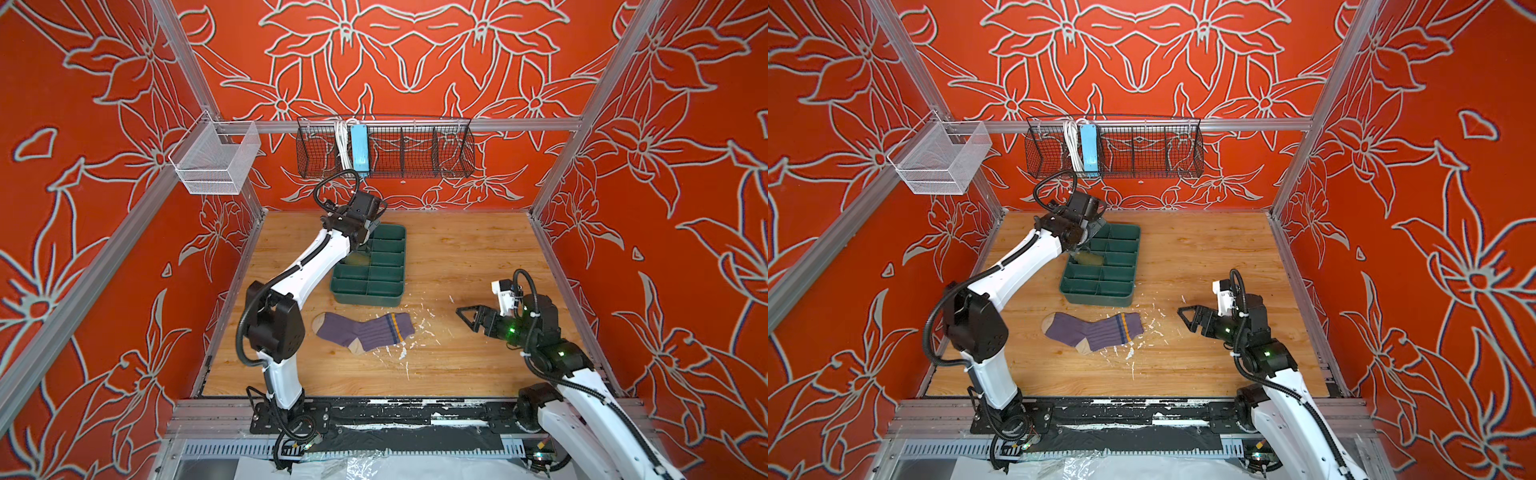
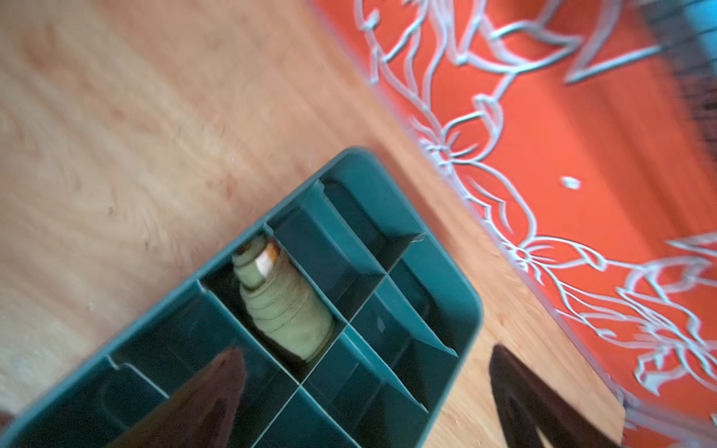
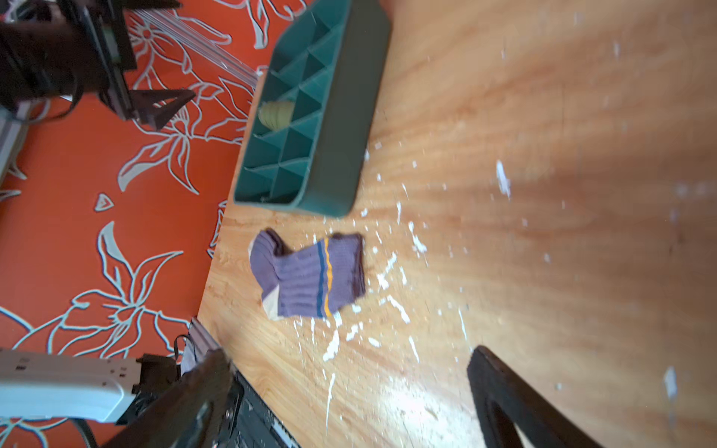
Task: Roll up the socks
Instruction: 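Open the left gripper and lift away while the right gripper reaches the tray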
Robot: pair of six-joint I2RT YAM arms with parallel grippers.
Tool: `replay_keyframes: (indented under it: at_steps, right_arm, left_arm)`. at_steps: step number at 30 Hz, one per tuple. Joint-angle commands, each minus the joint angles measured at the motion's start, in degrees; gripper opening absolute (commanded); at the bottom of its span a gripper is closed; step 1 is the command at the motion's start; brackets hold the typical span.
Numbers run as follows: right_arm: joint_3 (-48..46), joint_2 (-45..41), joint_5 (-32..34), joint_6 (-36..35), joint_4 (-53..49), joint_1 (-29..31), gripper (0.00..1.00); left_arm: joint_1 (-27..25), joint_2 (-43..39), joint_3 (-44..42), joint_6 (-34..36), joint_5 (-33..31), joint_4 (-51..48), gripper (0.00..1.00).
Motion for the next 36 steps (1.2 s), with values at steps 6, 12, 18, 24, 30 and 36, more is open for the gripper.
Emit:
replay_keyframes:
  at_steps: [6,12,18,24,30,36]
  right_arm:
    - [12.25,18.79,8.19,-1.71,6.81,1.41,0.78]
    - [30.88,37.43,21.04,-5.55,3.84,11.33,0.7]
    - [46.14,57.69,25.47,-5.85,0.67,16.42,0.62]
    - [54.87,68.99,31.14,-6.38,-1.73,18.45,0.52]
    - [59.93,75.87,32.25,-6.05,-1.96,19.49,0.45]
    - [62.04,77.91,32.3,-5.23,-1.17,20.57,0.43]
  left_arm:
    - [-2.8,-16.37,-20.24,52.58,2.62,35.3,0.98]
    - [5.28,-21.28,-24.99,48.34,8.29,27.46,0.98]
    - [14.34,-26.84,-37.42,37.12,14.52,30.38,0.98]
    - [14.94,-28.31,-40.56,38.63,13.17,30.18,0.98]
    - [14.96,-28.18,-42.65,39.11,14.88,32.47,0.98]
    - [14.96,-27.59,-42.56,38.95,15.71,31.61,0.98]
